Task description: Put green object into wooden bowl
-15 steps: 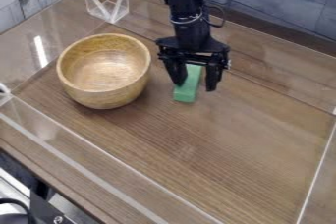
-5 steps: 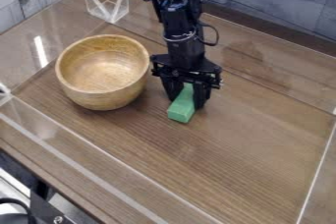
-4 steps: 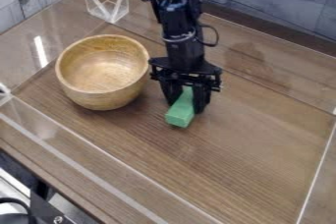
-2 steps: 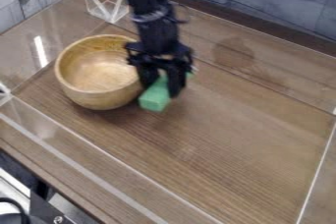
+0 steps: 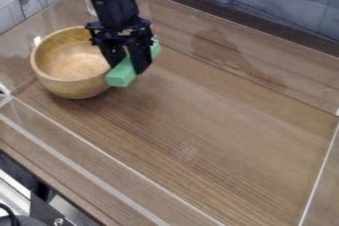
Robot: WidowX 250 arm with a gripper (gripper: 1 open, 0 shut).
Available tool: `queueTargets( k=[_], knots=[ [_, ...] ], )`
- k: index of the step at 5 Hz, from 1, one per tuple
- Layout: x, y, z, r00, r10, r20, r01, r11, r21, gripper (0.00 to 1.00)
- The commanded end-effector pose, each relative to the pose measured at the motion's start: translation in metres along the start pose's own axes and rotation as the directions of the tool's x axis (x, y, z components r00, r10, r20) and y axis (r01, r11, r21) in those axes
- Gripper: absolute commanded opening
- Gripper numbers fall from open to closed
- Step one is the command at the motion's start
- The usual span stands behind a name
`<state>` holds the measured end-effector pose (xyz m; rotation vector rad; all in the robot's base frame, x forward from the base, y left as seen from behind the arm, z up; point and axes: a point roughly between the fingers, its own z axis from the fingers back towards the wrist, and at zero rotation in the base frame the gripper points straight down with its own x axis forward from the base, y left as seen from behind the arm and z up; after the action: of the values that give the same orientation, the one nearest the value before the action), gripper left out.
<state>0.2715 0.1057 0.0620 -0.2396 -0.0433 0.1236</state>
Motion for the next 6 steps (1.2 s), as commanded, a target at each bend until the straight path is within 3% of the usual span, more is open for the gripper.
queueTargets(
  k=[1, 3, 6],
  knots=[
    [0.008, 0.027, 0.013, 0.994, 0.088, 0.069, -0.09, 0.995, 0.035, 0.0],
    [0.02, 0.031, 0.005, 0.996, 0.061, 0.058, -0.063, 0.997, 0.036, 0.0],
    [0.009, 0.039, 0.01, 0.997, 0.063, 0.05, -0.065, 0.997, 0.04, 0.0]
  ],
)
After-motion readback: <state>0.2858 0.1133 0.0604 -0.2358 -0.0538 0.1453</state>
